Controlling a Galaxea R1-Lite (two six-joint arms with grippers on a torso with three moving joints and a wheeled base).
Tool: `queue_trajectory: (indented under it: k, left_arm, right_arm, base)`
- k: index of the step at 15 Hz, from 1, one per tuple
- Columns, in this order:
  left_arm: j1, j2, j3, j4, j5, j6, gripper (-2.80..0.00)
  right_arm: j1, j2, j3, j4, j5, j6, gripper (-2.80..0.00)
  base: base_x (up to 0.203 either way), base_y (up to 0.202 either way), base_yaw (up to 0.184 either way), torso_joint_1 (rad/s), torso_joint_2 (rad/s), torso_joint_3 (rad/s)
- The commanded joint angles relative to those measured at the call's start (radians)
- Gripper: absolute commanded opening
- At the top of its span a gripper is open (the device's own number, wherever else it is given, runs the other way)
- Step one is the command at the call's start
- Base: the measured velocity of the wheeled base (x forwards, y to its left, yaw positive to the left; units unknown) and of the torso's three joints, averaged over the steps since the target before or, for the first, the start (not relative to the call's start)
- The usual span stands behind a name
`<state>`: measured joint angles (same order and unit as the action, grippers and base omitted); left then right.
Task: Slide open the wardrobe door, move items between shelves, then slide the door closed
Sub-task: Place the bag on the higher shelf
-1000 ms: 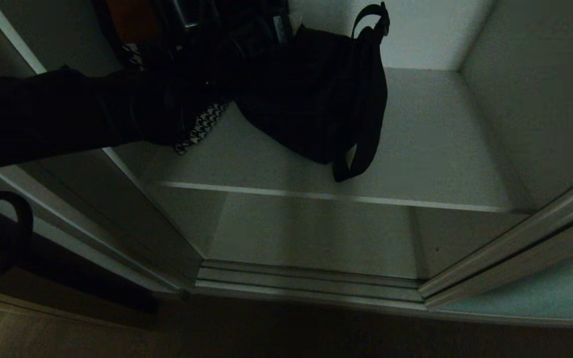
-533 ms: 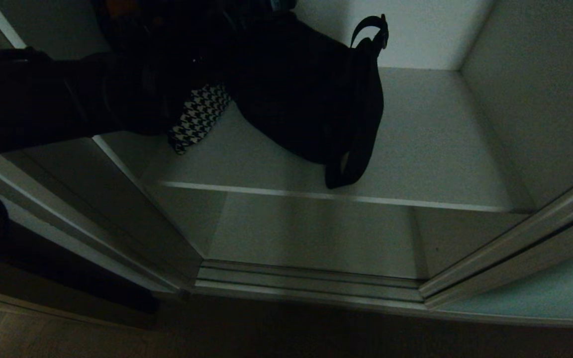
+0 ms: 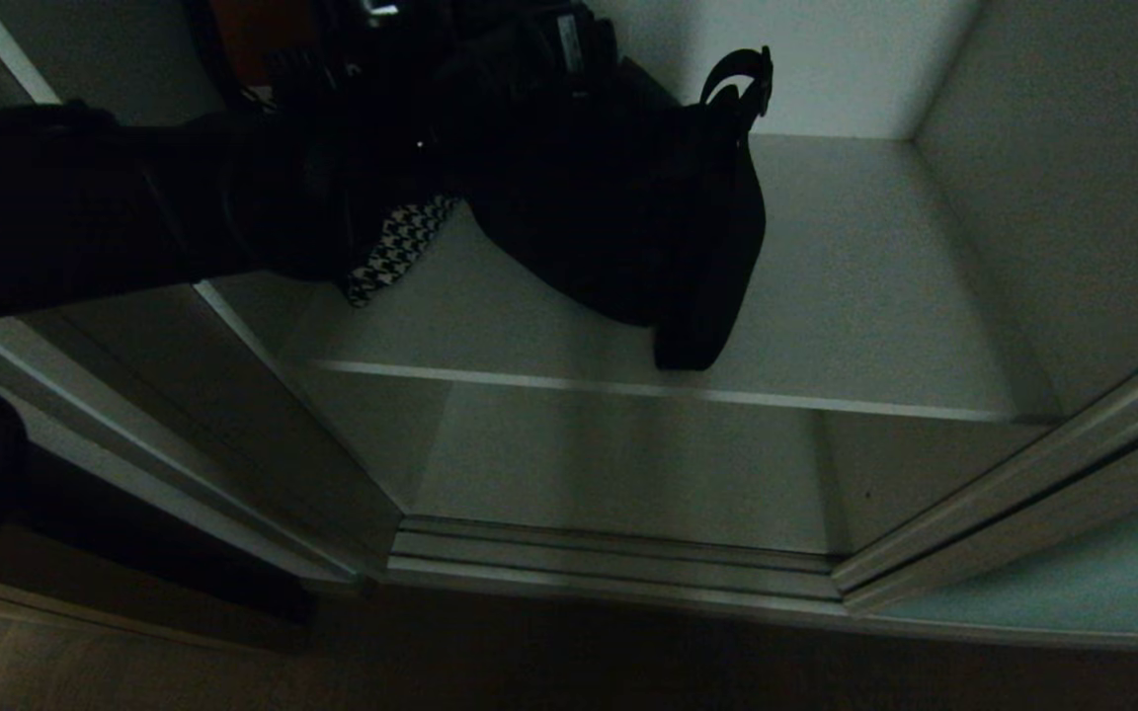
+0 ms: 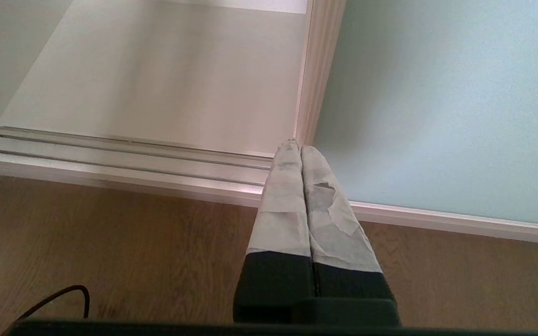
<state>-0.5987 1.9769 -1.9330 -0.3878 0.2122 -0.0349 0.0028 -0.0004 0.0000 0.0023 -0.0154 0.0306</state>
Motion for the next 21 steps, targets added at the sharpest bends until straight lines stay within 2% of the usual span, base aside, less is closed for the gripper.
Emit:
queue_trajectory:
  k: [1, 3, 10, 13, 14, 17, 21]
  left_arm:
    - [-0.001, 0.058, -0.001, 0.039, 0.014, -0.008, 0.0]
    - [-0.001, 0.065, -0.003, 0.034, 0.04, -0.015, 0.0]
    - [-0.001, -0.099, -0.004, 0.023, 0.031, -0.01, 0.0]
    - [-0.01, -0.128, -0.001, 0.102, 0.039, -0.013, 0.0]
    - [-0.012, -0.141, -0.001, 0.17, 0.039, -0.016, 0.0]
    - [-0.012, -0.203, -0.001, 0.47, 0.029, -0.042, 0.0]
    - [-0.013, -0.26, -0.001, 0.75, 0.025, -0.052, 0.0]
  right_arm:
    - [0.0, -0.003, 0.001, 0.0, 0.0, 0.0, -2.8]
    - [0.0, -0.003, 0.001, -0.001, 0.0, 0.0, -2.8]
    - [0.0, -0.003, 0.0, -0.001, 0.0, 0.0, -2.8]
    - [0.0, -0.003, 0.002, 0.001, 0.0, 0.0, -2.8]
    - [0.0, -0.003, 0.0, -0.001, 0.0, 0.0, -2.8]
    - [0.0, -0.003, 0.0, 0.001, 0.0, 0.0, -2.8]
    - [0.0, -0.003, 0.0, -0.001, 0.0, 0.0, -2.8]
  base:
    - [0.0, 0.0, 0.0, 0.0, 0.0, 0.0]
    - [0.0, 0.0, 0.0, 0.0, 0.0, 0.0]
    - [0.0, 0.0, 0.0, 0.0, 0.0, 0.0]
    - [0.0, 0.0, 0.0, 0.0, 0.0, 0.0]
    - [0.0, 0.0, 0.0, 0.0, 0.0, 0.0]
    - [0.0, 0.0, 0.0, 0.0, 0.0, 0.0]
    - [0.0, 0.0, 0.0, 0.0, 0.0, 0.0]
